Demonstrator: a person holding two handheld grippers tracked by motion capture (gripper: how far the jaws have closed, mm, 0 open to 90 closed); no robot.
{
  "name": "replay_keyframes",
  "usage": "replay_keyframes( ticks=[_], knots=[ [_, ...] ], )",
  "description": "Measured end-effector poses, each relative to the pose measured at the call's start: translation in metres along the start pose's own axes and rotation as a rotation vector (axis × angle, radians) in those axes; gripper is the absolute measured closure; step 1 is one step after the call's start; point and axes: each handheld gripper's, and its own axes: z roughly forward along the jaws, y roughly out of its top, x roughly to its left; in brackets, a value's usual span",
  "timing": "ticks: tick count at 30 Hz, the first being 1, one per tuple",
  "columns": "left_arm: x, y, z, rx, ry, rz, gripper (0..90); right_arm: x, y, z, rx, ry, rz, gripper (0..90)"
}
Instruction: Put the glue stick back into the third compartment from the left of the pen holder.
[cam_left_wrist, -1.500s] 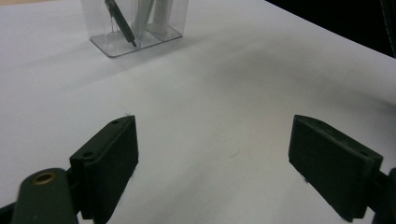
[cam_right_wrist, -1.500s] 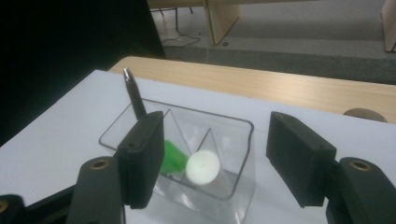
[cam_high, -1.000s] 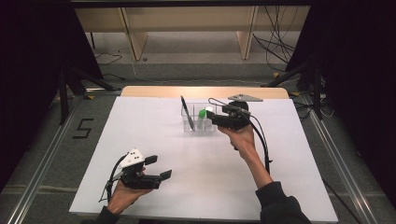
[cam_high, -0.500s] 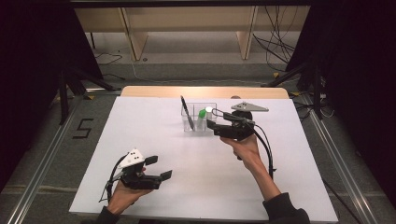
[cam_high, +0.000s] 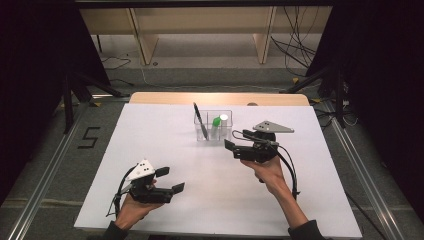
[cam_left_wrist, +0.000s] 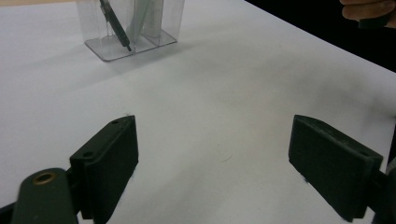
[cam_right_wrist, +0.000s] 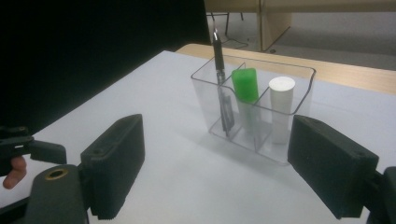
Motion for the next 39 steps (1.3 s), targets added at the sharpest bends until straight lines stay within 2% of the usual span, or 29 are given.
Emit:
replay_keyframes(
  ticks=[11,30,39],
  knots=[
    [0.001,0.001,-0.002,-0.011,-0.008,0.001,15.5,0.004,-0.021,-0.016,0.0,0.017,-0.027,18.3],
    [-0.001,0.001,-0.005,-0.015,-0.018,0.005,15.5,0.012,-0.045,-0.036,-0.018,0.049,-0.051,17.6],
    [0.0,-0.001,-0.007,-0.012,-0.022,0.009,15.5,0.014,-0.06,-0.047,-0.02,0.048,-0.07,17.4]
  ],
)
